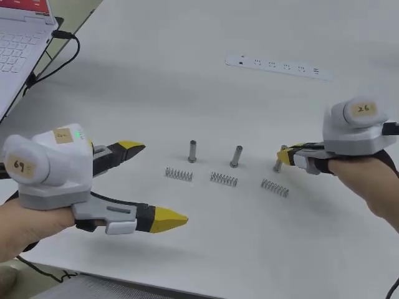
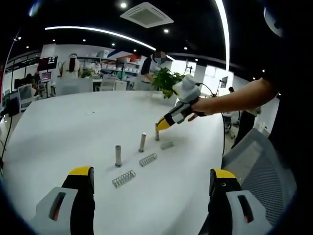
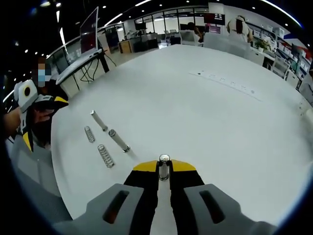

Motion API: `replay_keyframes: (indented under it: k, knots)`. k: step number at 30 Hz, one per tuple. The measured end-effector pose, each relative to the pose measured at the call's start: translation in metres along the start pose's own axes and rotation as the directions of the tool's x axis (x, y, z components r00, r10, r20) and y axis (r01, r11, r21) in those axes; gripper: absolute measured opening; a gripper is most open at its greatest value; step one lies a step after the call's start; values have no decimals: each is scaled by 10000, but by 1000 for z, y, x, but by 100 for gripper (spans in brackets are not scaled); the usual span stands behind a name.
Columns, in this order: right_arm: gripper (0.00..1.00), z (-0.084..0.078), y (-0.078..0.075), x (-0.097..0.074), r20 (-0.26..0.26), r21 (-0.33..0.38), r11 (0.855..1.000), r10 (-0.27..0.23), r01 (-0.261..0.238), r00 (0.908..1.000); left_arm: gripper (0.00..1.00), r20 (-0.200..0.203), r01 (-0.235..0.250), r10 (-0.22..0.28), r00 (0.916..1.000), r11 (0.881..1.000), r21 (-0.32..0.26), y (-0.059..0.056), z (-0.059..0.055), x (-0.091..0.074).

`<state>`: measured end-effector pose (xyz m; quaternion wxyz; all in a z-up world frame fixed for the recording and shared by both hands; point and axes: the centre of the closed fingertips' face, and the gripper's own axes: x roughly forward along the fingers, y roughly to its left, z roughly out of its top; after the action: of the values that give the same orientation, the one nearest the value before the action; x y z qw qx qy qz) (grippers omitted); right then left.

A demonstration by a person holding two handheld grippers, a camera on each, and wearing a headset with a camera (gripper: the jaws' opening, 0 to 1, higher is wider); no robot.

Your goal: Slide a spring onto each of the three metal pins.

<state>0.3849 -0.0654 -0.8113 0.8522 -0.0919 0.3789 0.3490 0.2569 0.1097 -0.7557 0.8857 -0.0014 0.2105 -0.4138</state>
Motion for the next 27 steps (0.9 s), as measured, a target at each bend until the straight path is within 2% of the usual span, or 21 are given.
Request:
replay_keyframes:
  k: [13,27]
  knots:
    - [6,-5,3,-4,55,-626,9980,-1,5,10000,96,48,26,-25,10000,10000,-15,-1,1,0]
    - [6,-6,6,-6,102,-651,9979,61,-54,9999,96,228,78,-78,9997,10000,-21,-1,4,-1]
